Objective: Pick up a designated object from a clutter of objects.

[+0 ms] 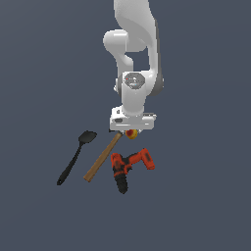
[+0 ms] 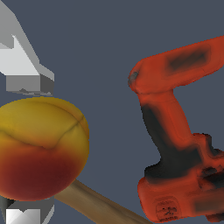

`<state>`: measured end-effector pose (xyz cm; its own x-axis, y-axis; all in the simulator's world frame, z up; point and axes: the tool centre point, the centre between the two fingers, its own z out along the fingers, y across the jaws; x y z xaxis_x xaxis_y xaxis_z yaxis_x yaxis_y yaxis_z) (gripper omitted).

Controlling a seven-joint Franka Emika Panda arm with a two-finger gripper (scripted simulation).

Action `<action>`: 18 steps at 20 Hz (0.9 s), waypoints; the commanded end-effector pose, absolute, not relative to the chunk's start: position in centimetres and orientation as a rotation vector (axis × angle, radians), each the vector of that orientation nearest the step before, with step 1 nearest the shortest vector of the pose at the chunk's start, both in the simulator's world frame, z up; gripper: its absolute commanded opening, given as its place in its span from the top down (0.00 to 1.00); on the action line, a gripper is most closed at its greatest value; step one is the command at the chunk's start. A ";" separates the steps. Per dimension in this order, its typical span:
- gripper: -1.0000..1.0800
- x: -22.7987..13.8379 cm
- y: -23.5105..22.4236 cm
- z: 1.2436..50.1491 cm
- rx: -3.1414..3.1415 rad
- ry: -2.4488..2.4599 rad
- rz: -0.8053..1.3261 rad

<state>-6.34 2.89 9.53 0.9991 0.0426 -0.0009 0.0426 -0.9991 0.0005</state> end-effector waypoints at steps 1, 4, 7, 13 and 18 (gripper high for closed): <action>1.00 -6.4 3.8 11.5 3.140 0.067 0.001; 1.00 -6.6 5.1 14.1 3.139 0.067 0.001; 1.00 -6.7 6.6 17.0 3.139 0.067 0.001; 1.00 -7.0 9.4 22.7 3.138 0.067 0.001; 1.00 -7.2 11.7 27.5 3.138 0.067 0.001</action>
